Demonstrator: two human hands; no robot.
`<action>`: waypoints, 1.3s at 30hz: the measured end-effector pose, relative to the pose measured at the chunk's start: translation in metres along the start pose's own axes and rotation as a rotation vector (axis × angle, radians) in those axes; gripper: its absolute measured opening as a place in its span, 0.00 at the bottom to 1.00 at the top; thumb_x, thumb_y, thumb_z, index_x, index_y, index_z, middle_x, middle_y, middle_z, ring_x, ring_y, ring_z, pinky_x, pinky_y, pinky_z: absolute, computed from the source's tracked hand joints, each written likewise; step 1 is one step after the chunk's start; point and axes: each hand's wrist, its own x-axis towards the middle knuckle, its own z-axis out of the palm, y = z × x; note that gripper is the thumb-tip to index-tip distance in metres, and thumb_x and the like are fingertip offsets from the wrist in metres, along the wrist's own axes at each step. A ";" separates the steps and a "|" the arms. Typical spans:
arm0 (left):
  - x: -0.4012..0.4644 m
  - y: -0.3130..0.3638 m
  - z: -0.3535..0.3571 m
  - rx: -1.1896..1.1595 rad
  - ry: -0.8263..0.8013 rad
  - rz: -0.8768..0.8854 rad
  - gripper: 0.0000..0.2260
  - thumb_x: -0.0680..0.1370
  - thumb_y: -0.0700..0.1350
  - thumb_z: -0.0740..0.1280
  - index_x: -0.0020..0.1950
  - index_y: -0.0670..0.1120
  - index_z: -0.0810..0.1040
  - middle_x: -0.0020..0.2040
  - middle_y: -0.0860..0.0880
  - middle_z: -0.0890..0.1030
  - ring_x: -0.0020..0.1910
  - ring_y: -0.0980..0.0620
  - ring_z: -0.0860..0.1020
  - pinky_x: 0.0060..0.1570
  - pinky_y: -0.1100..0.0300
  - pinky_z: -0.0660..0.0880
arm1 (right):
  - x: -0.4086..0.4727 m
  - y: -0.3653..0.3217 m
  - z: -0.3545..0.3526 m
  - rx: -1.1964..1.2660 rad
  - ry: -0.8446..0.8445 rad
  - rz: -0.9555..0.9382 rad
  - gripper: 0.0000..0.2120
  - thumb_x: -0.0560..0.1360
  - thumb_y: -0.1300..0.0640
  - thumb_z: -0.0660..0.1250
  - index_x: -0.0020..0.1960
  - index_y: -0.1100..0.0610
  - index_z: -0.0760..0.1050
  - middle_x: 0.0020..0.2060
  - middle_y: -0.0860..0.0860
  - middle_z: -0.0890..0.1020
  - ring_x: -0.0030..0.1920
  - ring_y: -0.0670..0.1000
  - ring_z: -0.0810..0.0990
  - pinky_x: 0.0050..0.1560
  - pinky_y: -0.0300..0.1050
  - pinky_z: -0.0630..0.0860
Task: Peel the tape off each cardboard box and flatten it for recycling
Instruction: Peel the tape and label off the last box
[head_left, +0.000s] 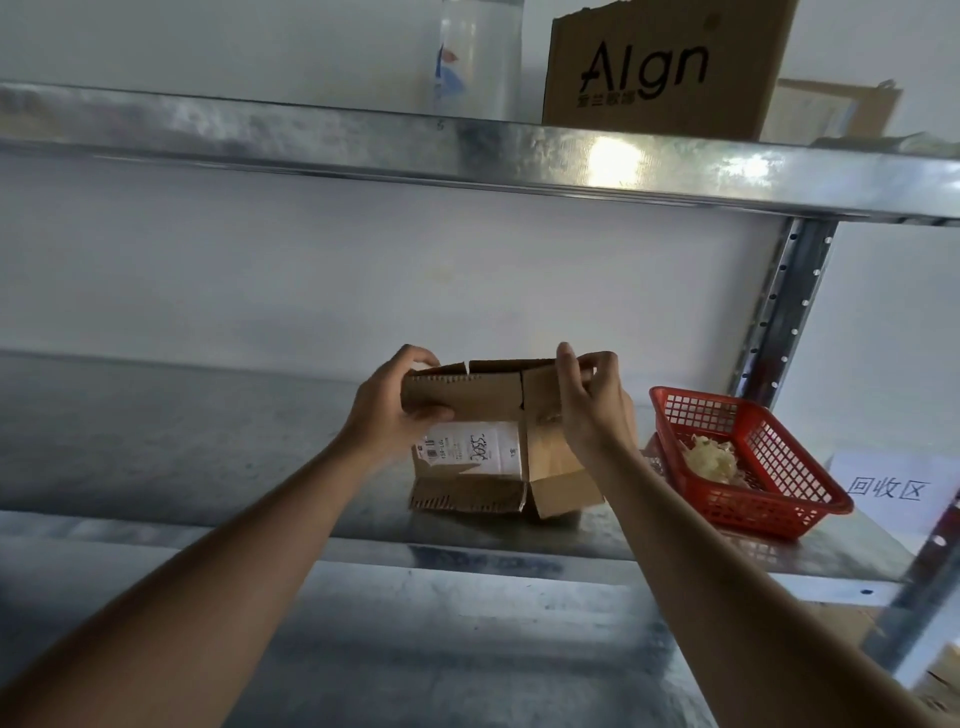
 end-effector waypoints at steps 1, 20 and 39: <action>0.001 -0.001 0.000 -0.086 0.019 -0.036 0.25 0.73 0.40 0.80 0.65 0.56 0.75 0.54 0.57 0.80 0.51 0.56 0.81 0.47 0.63 0.77 | -0.001 0.002 -0.001 0.045 -0.040 0.011 0.29 0.76 0.25 0.57 0.61 0.48 0.66 0.45 0.45 0.80 0.43 0.48 0.81 0.37 0.47 0.77; -0.012 -0.033 0.032 0.295 -0.347 -0.259 0.28 0.76 0.63 0.73 0.73 0.54 0.77 0.74 0.48 0.65 0.71 0.45 0.72 0.71 0.55 0.68 | -0.008 0.058 0.011 -0.285 -0.203 0.015 0.26 0.76 0.41 0.74 0.68 0.51 0.73 0.55 0.49 0.82 0.55 0.53 0.81 0.52 0.50 0.78; -0.040 -0.022 0.053 0.856 -0.651 -0.066 0.27 0.85 0.61 0.49 0.76 0.46 0.67 0.79 0.42 0.62 0.78 0.40 0.63 0.73 0.45 0.65 | -0.035 0.078 0.045 -0.749 -0.737 -0.241 0.31 0.82 0.30 0.44 0.83 0.38 0.51 0.83 0.53 0.54 0.83 0.58 0.50 0.80 0.60 0.51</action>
